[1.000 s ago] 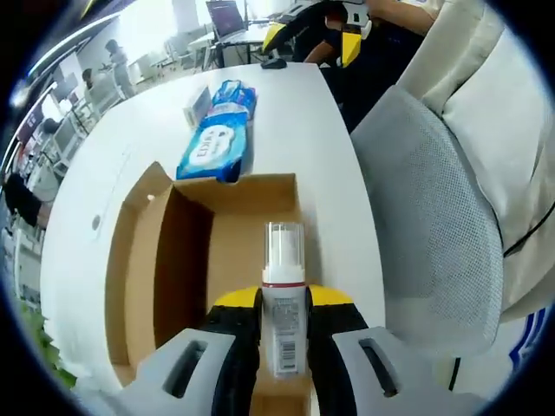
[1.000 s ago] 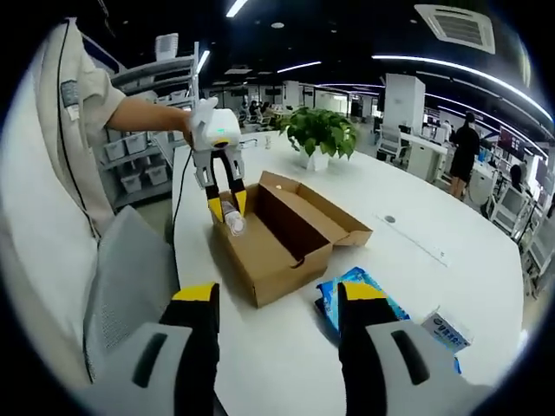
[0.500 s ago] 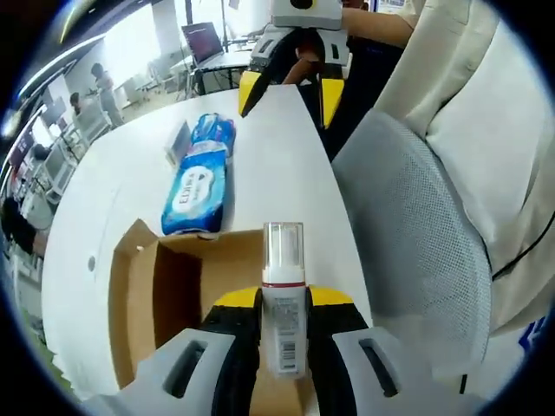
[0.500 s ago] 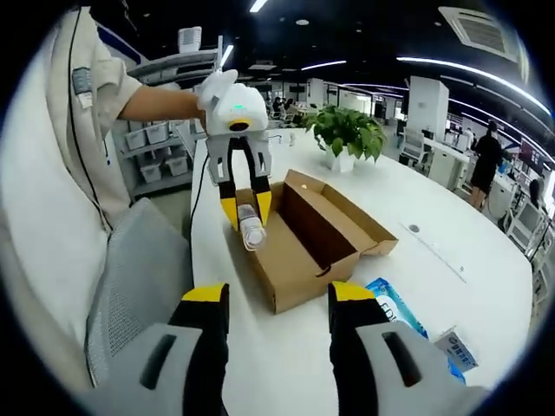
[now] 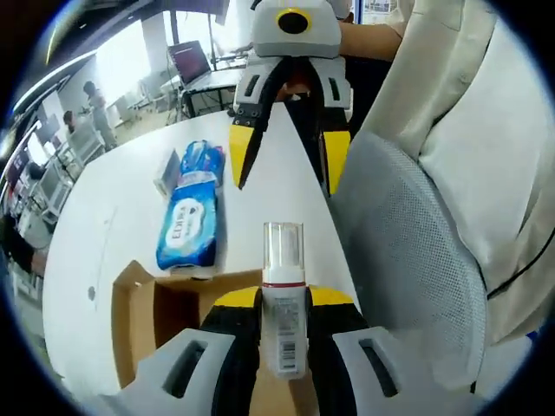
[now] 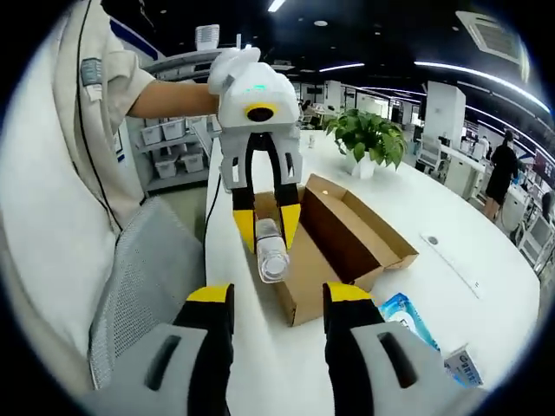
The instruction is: Operate the shoe box by opening the lid, removing the specified soft item, and placing it in the target area until the item is outside and the box remains undamaged.
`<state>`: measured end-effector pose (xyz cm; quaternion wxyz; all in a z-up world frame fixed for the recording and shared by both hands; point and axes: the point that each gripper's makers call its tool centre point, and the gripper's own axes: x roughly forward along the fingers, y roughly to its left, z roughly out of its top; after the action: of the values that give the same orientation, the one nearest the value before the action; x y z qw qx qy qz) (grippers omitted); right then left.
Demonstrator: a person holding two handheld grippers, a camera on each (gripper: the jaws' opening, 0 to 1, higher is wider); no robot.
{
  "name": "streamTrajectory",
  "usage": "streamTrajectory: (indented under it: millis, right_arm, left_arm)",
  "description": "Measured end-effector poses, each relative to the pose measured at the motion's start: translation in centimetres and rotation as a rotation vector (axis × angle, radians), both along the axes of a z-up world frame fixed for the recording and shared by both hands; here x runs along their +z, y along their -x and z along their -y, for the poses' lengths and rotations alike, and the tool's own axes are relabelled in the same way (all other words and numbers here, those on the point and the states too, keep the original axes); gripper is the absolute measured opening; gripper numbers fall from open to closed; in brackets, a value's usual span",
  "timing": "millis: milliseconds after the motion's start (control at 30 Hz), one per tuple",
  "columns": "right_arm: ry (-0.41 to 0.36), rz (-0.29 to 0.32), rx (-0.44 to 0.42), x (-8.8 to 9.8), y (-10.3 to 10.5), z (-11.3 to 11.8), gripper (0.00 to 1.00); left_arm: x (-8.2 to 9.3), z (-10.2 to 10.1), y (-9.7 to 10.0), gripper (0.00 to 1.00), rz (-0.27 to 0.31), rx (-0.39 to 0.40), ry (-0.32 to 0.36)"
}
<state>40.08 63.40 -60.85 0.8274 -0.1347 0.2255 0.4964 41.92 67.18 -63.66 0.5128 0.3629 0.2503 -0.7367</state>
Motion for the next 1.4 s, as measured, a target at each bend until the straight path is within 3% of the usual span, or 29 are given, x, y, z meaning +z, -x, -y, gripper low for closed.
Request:
streamTrajectory:
  millis: [600,833,1100,1400]
  right_arm:
    - [0.01,0.05,0.054,0.6,-0.3,-1.6,0.18]
    - [0.048,0.096,0.057,0.7,-0.9,-1.4,0.18]
    - [0.073,0.098,0.068,0.9,-1.1,-1.3,0.17]
    - [0.115,0.088,0.096,1.1,-1.3,-0.9,0.16]
  left_arm:
    - [2.1,2.5,1.7,0.17,-0.033,-0.018,0.113]
    - [2.1,2.9,1.2,0.17,-0.008,-0.017,0.134]
    - [1.8,3.3,1.0,0.18,0.013,-0.039,0.171]
    - [2.0,3.8,0.8,0.18,0.001,-0.01,0.193]
